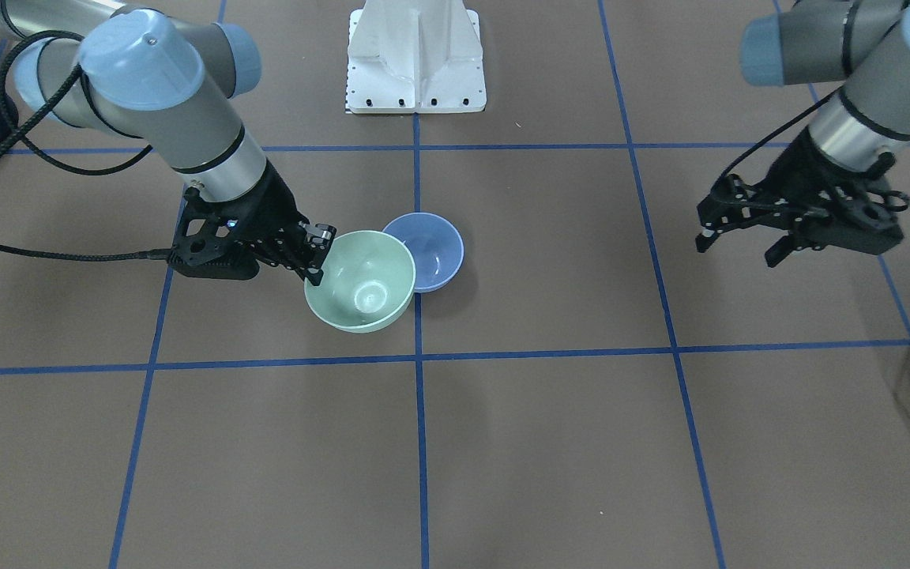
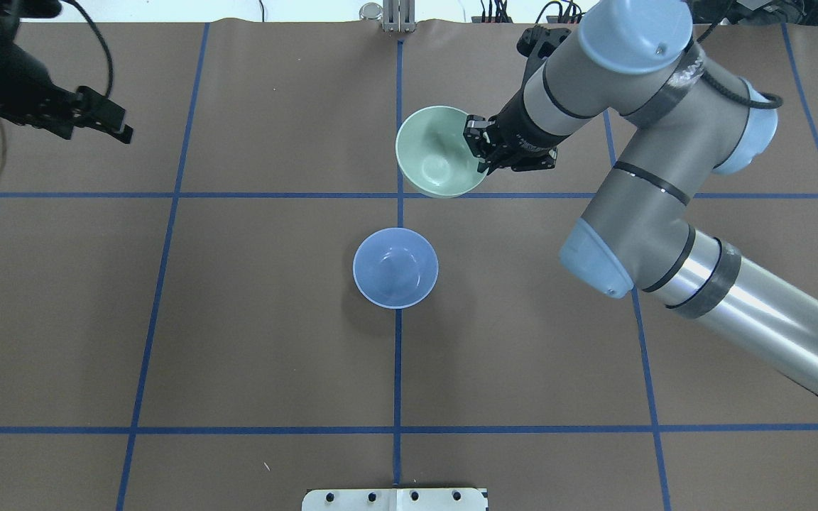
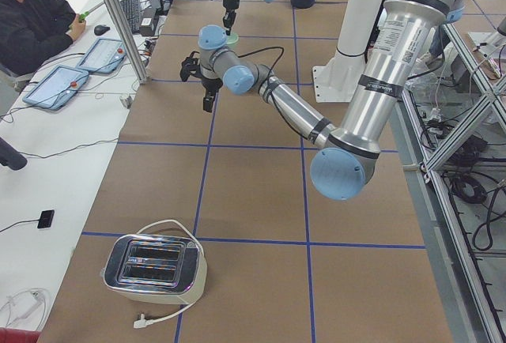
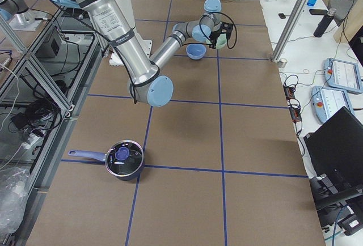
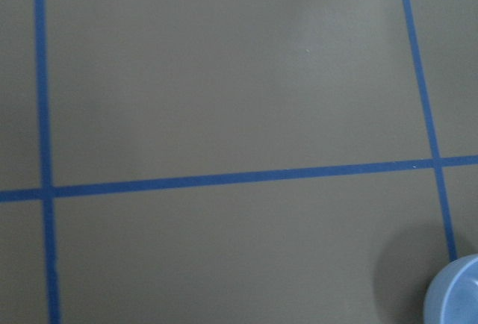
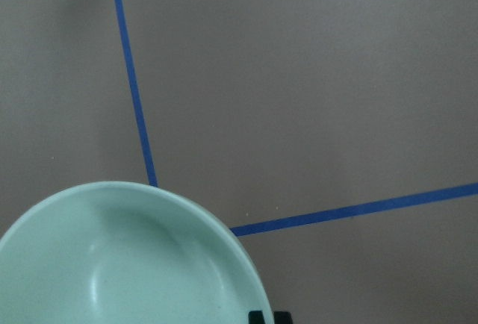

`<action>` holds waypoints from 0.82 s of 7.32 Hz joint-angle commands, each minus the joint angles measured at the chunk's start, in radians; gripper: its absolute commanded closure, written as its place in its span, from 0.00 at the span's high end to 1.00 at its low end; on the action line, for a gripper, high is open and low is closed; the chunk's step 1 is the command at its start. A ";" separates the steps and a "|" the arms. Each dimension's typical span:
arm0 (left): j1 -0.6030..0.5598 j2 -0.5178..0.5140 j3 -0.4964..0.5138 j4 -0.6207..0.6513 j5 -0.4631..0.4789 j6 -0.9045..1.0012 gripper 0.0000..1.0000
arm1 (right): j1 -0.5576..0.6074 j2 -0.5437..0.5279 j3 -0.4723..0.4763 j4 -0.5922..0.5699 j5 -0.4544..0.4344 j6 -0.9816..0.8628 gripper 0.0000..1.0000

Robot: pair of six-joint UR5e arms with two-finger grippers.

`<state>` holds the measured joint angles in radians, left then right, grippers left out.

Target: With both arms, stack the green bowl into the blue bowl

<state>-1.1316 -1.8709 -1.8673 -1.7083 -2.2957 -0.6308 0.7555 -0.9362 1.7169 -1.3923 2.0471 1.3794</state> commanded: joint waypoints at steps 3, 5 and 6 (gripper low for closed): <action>-0.256 0.162 -0.032 -0.007 -0.116 0.257 0.99 | -0.200 0.002 0.013 -0.004 -0.192 0.067 0.00; -0.303 0.206 -0.030 -0.007 -0.117 0.333 0.99 | -0.260 -0.013 0.013 0.001 -0.240 0.072 0.00; -0.304 0.207 -0.030 -0.007 -0.117 0.335 0.99 | -0.281 -0.019 0.012 0.002 -0.257 0.073 0.00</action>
<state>-1.4233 -1.6739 -1.8972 -1.7150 -2.4119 -0.3131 0.5042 -0.9469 1.7302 -1.3925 1.8134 1.4501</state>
